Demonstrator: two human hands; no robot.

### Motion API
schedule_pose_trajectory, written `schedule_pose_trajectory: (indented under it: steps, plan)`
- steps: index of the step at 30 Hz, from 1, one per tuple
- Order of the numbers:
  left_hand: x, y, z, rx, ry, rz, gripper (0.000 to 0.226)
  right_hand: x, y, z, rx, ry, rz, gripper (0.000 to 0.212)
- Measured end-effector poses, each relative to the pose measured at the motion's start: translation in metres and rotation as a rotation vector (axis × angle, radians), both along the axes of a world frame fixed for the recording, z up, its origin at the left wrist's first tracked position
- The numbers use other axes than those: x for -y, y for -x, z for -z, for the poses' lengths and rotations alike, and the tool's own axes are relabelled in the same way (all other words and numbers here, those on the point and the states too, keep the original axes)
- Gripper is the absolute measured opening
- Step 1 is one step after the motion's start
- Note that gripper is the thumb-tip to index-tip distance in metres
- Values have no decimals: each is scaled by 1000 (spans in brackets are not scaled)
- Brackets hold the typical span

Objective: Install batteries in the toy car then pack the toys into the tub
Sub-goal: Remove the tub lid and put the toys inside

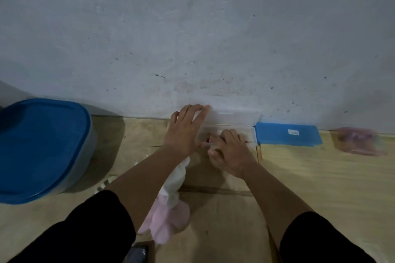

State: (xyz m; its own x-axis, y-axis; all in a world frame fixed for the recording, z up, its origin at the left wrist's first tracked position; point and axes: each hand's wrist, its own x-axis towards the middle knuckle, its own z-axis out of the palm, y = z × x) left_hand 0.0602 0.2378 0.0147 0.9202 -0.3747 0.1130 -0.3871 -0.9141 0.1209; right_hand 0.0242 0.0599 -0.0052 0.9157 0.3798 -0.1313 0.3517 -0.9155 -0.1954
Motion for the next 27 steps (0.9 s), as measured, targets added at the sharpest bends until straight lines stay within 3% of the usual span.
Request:
schedule_pose_trajectory:
  steps: [3,6,12,18,24,27]
  plan:
    - [1,-2,4,103,1,8,99,2,2,-8,189,21,106,50]
    - [4,0,7,149,40,-5,88,6,-2,-17,248,61,173,56]
    - [6,11,5,-110,-108,60,56,13,-1,-8,173,149,190,52]
    - [14,14,10,-93,-93,41,53,10,14,8,74,125,211,71]
    - [20,14,-6,-182,-109,-27,57,8,12,-10,-33,144,214,57]
    - [1,30,-23,-161,-31,-132,56,-1,13,-33,116,152,164,57]
